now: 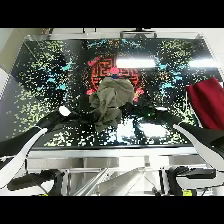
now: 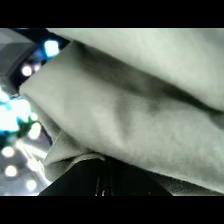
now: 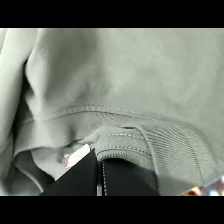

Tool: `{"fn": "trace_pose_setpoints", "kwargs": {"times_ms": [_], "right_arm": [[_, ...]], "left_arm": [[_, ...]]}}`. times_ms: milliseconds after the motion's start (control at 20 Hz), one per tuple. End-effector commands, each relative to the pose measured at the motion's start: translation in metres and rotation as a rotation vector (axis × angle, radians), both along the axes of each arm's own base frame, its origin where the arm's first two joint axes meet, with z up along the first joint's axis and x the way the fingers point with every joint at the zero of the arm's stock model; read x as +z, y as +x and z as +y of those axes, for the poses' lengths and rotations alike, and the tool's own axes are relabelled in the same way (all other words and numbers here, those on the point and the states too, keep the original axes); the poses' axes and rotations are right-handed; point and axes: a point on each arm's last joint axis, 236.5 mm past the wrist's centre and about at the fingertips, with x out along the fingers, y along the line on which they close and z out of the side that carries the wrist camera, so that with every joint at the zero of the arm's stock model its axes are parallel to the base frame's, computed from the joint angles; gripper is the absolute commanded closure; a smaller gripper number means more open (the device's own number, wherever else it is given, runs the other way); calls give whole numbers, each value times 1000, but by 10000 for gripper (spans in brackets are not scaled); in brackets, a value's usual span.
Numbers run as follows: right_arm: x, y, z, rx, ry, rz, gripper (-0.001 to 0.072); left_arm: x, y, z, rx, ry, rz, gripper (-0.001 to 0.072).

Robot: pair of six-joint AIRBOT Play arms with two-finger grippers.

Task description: Fold the shirts.

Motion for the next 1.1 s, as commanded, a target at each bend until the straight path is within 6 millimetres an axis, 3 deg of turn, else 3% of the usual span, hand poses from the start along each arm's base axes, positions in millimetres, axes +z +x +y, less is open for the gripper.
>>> {"fn": "trace_pose_setpoints", "kwargs": {"times_ms": [0, 100, 200, 250, 400, 450, 550, 600, 700, 850, 950, 1050], "right_arm": [[25, -3, 3, 60, 29, -78, 691], [66, 1, -10, 75, 62, -170, 691], [135, 2, -32, 66, 129, -313, 691], [178, -3, -44, 69, 165, -410, 691], [293, -37, -61, 80, 199, -694, 690], [320, -53, -62, 87, 200, -769, 690], [360, -85, -62, 99, 202, -891, 690], [367, -99, -62, 116, 170, -936, 689], [349, -107, -61, 153, 66, -906, 689], [295, -95, -67, 176, -64, -727, 690], [309, -102, -61, 184, 11, -726, 690], [360, -131, -53, 219, 135, -865, 690]], "left_arm": [[38, 24, -1, -11, -39, -77, 684], [105, 48, 3, -15, -85, -227, 684], [197, 61, 17, 1, -131, -419, 685], [241, 60, 23, 3, -147, -514, 685], [362, 32, 31, -5, -190, -792, 684], [394, 17, 30, -14, -208, -865, 684], [439, -14, 22, -54, -243, -972, 684], [452, -28, 18, -73, -259, -1007, 685], [450, -42, 16, -94, -254, -1005, 685], [397, -31, 27, -45, -198, -884, 684], [384, -28, 36, -10, -204, -839, 685], [411, -41, 49, 6, -201, -917, 684]]}}
